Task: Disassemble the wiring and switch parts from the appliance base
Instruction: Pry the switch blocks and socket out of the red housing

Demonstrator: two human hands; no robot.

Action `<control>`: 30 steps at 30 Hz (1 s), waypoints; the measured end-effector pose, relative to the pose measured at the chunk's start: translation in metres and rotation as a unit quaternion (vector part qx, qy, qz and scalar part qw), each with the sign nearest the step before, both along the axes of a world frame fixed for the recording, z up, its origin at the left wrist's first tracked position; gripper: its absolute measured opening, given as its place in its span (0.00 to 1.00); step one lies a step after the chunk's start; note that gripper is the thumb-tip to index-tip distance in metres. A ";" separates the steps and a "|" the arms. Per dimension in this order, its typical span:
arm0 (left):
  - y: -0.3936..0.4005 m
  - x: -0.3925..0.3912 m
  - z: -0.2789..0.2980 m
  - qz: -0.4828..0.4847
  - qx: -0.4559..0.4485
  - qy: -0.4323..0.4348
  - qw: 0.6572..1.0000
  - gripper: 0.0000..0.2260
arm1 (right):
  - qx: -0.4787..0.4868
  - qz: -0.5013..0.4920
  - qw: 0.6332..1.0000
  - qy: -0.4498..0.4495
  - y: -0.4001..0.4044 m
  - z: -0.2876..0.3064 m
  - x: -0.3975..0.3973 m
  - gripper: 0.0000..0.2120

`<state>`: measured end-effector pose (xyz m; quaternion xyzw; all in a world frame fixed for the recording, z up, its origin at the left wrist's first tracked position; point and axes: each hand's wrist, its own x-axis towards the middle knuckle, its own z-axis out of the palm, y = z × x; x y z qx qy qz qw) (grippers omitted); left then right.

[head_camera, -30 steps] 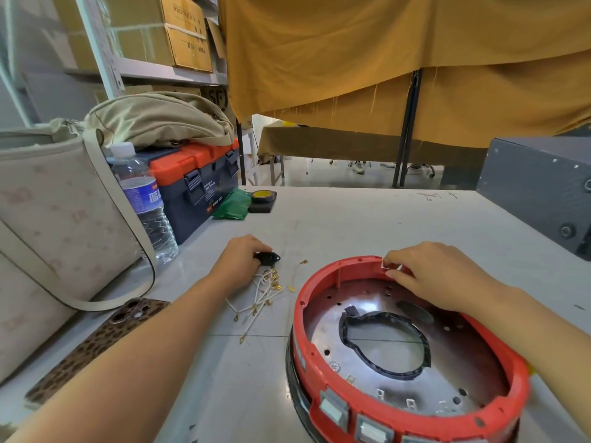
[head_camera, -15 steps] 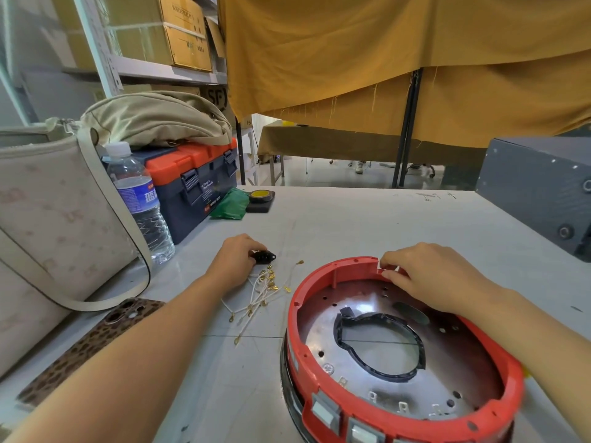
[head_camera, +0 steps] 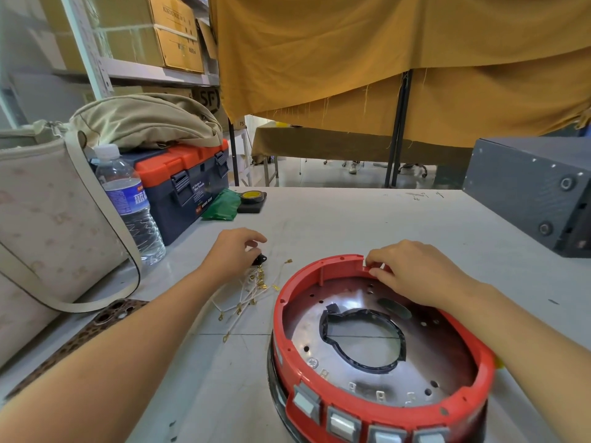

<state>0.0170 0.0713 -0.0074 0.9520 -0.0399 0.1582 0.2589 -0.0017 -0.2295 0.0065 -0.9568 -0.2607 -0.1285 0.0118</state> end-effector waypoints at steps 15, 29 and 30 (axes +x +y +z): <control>-0.070 -0.044 0.029 -0.123 -0.035 0.096 0.987 0.09 | 0.001 -0.055 0.998 -0.014 -0.001 0.002 -0.004 0.13; -0.057 -0.071 0.045 -0.021 -0.018 0.247 0.969 0.13 | 0.014 -0.188 0.982 -0.028 -0.006 0.020 -0.017 0.08; -0.057 -0.072 0.044 -0.019 -0.028 0.238 0.971 0.12 | 0.015 -0.195 0.980 -0.027 -0.006 0.021 -0.019 0.07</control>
